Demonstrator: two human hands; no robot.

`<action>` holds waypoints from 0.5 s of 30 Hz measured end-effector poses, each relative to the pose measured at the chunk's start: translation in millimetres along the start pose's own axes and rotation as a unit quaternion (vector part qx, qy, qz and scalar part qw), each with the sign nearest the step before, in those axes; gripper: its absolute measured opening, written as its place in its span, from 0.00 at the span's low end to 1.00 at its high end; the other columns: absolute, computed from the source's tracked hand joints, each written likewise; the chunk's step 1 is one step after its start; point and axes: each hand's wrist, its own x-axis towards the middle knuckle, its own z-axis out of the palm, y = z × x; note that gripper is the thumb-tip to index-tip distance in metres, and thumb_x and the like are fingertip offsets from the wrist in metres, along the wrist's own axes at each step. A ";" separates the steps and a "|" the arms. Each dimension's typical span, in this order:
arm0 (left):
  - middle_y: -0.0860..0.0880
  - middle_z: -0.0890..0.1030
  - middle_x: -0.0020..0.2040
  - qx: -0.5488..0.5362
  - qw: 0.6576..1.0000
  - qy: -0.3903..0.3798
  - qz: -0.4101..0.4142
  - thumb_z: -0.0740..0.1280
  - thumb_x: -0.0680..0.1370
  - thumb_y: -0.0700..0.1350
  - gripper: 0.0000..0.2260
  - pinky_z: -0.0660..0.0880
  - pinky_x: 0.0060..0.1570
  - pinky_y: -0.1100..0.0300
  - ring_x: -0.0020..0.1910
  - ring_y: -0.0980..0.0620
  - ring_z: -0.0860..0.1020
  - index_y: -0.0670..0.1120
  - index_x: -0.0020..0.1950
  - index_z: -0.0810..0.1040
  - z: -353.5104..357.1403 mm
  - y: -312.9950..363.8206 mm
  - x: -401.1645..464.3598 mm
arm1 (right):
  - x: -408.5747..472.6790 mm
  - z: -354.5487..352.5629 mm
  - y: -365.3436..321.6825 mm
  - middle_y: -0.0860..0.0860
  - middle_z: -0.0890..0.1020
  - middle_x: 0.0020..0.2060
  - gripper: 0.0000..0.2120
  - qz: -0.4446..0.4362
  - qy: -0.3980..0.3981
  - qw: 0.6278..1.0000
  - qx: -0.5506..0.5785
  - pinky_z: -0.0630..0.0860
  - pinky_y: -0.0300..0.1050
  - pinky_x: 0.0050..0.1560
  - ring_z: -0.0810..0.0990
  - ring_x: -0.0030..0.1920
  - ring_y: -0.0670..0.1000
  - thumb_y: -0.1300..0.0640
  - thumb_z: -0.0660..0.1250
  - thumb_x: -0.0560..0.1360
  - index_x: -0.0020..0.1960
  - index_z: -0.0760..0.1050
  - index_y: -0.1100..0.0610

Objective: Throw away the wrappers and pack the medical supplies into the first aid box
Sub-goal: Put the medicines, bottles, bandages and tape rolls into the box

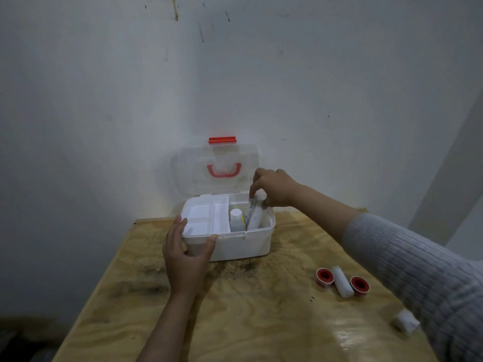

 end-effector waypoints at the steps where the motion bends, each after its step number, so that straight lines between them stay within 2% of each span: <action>1: 0.50 0.70 0.72 0.002 1.000 0.001 0.000 0.75 0.68 0.51 0.32 0.78 0.55 0.44 0.69 0.53 0.66 0.51 0.70 0.69 0.0 0.2 0.1 | -2.9 -0.7 2.7 0.52 0.73 0.59 0.17 0.002 0.016 1.000 0.018 0.67 0.50 0.55 0.76 0.57 0.54 0.54 0.74 0.67 0.56 0.79 0.46; 6: 0.50 0.70 0.72 0.007 1.000 0.003 0.005 0.76 0.68 0.51 0.31 0.77 0.58 0.44 0.69 0.52 0.67 0.50 0.69 0.70 0.2 -3.0 2.3 | -30.2 -3.2 25.4 0.52 0.78 0.52 0.11 0.030 0.098 0.984 0.145 0.74 0.51 0.52 0.79 0.50 0.52 0.52 0.72 0.70 0.53 0.81 0.49; 11: 0.47 0.71 0.71 0.001 1.000 0.008 0.010 0.77 0.68 0.46 0.30 0.72 0.60 0.55 0.70 0.47 0.69 0.46 0.68 0.72 0.9 -0.1 2.0 | -80.1 10.5 70.7 0.53 0.80 0.49 0.08 0.118 0.130 0.967 0.186 0.78 0.50 0.48 0.81 0.46 0.52 0.55 0.71 0.72 0.51 0.81 0.52; 15: 0.48 0.71 0.71 0.002 1.000 0.008 0.006 0.76 0.68 0.47 0.30 0.73 0.62 0.47 0.70 0.49 0.69 0.47 0.69 0.71 0.8 -3.8 1.2 | -125.7 45.2 116.7 0.53 0.82 0.49 0.07 0.258 0.105 0.943 0.183 0.79 0.52 0.48 0.81 0.44 0.52 0.56 0.70 0.71 0.50 0.81 0.51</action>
